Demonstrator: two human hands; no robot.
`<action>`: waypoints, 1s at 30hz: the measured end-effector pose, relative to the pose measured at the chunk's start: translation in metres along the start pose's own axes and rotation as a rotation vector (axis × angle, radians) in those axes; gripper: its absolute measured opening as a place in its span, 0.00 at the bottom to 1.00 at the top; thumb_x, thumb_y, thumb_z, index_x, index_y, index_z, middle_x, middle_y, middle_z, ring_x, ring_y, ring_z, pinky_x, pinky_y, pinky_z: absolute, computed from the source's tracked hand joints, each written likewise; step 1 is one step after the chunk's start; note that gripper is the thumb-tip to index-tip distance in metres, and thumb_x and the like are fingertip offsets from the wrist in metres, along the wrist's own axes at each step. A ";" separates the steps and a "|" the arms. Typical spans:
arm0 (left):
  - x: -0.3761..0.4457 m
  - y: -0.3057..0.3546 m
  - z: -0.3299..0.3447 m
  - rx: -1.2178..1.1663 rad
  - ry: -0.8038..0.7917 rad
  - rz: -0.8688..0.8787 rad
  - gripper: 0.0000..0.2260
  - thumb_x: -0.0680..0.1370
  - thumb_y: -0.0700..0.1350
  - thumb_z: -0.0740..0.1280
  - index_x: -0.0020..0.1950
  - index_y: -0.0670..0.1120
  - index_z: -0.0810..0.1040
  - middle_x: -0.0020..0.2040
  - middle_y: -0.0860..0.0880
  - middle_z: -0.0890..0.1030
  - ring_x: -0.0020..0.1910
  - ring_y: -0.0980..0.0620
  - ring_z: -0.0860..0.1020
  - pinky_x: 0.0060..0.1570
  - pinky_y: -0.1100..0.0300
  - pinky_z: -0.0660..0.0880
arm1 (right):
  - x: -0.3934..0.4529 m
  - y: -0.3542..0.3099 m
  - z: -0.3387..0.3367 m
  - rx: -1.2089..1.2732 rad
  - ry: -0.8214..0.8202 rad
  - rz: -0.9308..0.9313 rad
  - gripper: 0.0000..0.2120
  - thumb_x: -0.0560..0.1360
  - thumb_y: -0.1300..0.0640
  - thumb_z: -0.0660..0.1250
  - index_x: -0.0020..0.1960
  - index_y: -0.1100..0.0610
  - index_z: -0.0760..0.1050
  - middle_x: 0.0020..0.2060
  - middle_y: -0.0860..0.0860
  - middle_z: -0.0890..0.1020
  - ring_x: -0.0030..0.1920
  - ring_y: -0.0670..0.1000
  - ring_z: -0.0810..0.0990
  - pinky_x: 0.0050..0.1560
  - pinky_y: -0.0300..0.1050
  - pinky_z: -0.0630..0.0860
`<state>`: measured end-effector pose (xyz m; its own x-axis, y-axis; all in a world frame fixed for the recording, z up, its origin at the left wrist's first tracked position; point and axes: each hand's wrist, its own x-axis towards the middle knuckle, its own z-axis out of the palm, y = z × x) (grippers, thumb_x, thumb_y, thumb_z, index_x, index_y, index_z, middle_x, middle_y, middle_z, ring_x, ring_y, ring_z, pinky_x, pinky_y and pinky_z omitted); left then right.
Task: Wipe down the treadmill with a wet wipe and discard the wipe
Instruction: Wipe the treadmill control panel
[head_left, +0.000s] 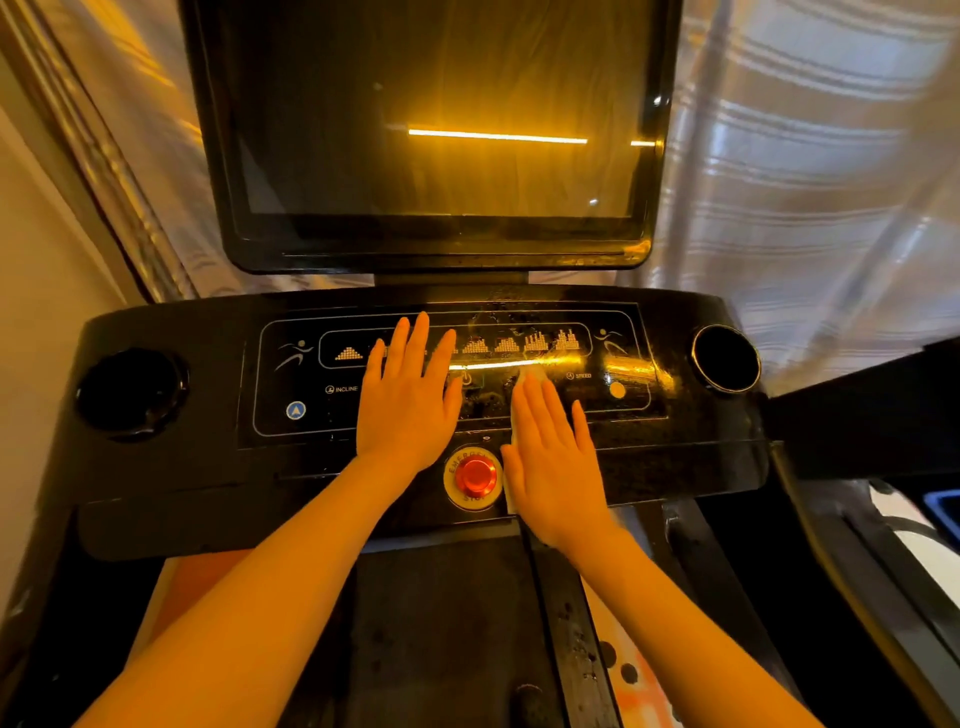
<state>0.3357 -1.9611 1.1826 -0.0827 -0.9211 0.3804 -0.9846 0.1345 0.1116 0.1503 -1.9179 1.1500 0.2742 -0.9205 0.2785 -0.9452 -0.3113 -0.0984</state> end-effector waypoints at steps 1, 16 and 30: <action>0.000 0.000 0.000 -0.001 0.003 -0.001 0.26 0.82 0.54 0.52 0.79 0.48 0.60 0.79 0.42 0.56 0.79 0.42 0.52 0.75 0.44 0.52 | 0.004 0.001 0.000 -0.002 0.003 0.002 0.31 0.81 0.44 0.42 0.81 0.57 0.47 0.80 0.55 0.49 0.80 0.55 0.45 0.77 0.58 0.47; 0.000 -0.001 0.002 0.009 0.008 0.002 0.25 0.82 0.54 0.54 0.78 0.48 0.60 0.79 0.42 0.57 0.78 0.42 0.54 0.74 0.44 0.54 | 0.027 -0.004 -0.002 0.008 0.056 0.023 0.32 0.81 0.43 0.43 0.80 0.59 0.48 0.80 0.56 0.49 0.80 0.55 0.47 0.77 0.58 0.47; -0.001 0.000 -0.001 -0.016 0.011 0.004 0.25 0.82 0.55 0.54 0.78 0.48 0.62 0.79 0.41 0.58 0.78 0.41 0.55 0.74 0.43 0.56 | 0.109 0.030 -0.018 0.036 0.076 0.181 0.31 0.83 0.46 0.51 0.80 0.61 0.48 0.80 0.58 0.50 0.80 0.57 0.47 0.78 0.60 0.51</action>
<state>0.3359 -1.9604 1.1828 -0.0852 -0.9164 0.3910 -0.9817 0.1443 0.1243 0.1485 -2.0237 1.1945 0.0848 -0.9420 0.3247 -0.9706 -0.1518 -0.1867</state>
